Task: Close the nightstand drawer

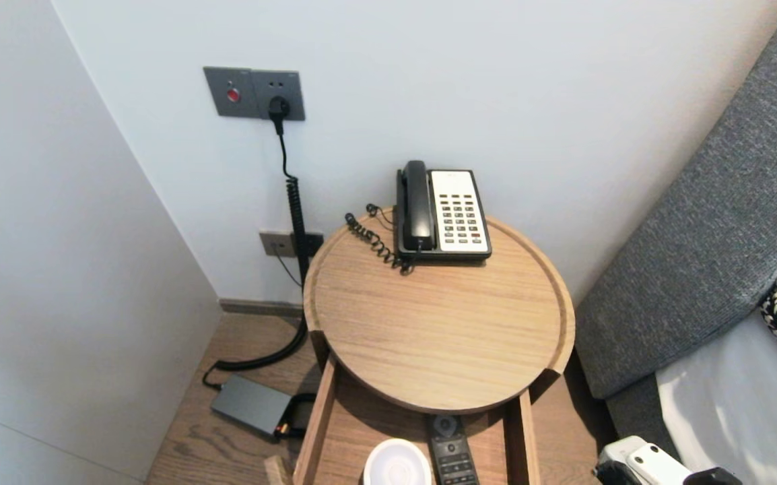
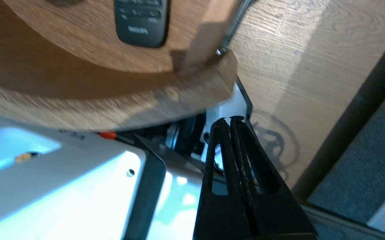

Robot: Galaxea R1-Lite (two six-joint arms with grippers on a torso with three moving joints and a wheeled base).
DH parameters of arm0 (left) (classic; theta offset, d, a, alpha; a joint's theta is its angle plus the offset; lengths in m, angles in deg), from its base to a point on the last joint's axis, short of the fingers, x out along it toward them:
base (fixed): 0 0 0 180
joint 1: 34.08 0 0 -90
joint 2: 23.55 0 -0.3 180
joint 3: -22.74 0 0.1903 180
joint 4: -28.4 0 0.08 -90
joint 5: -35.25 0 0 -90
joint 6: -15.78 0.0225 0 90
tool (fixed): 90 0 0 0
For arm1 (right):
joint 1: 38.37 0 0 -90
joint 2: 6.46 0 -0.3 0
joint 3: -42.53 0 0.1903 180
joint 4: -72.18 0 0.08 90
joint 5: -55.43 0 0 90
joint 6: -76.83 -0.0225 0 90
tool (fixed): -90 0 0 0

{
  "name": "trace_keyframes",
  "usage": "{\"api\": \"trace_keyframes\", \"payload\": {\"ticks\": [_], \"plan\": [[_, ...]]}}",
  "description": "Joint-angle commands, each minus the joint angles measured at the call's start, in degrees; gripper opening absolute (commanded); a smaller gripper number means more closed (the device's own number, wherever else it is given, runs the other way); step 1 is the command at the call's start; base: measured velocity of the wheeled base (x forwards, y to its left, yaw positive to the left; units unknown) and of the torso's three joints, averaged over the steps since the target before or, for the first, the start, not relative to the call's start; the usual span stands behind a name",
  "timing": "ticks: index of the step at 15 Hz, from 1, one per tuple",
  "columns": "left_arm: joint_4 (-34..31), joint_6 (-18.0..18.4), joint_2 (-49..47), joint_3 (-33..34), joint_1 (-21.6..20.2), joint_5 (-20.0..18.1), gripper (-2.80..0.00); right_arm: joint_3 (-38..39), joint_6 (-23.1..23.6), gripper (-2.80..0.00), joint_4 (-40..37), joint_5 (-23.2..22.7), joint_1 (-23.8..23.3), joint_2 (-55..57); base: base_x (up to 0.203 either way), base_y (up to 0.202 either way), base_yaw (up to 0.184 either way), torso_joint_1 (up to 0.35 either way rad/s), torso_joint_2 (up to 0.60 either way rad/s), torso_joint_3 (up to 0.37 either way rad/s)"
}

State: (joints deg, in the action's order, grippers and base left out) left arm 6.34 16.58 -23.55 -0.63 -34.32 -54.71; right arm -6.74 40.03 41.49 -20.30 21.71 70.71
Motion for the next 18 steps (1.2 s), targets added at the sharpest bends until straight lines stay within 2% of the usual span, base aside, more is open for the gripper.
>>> {"api": "trace_keyframes", "payload": {"ticks": [1, 14, 18], "plan": [[0.0, 0.0, 0.0, 0.8, 0.0, 0.0, -2.80, -0.2, -0.2, -2.80, 1.4, 0.2, 0.0, 2.8, 0.000, 0.000, 0.000, 0.000, 0.00, 0.000], [0.0, 0.0, 0.0, 0.8, 0.0, 0.0, -2.80, -8.5, 0.1, -2.80, 1.5, 0.8, -0.7, 7.9, 0.000, 0.000, 0.000, 0.000, 0.00, 0.000], [0.0, 0.0, 0.0, 0.8, 0.0, 0.0, -2.80, -11.5, 2.4, -2.80, 1.5, 1.1, -3.8, 10.6, 0.000, 0.000, 0.000, 0.000, 0.00, 0.000]]}}
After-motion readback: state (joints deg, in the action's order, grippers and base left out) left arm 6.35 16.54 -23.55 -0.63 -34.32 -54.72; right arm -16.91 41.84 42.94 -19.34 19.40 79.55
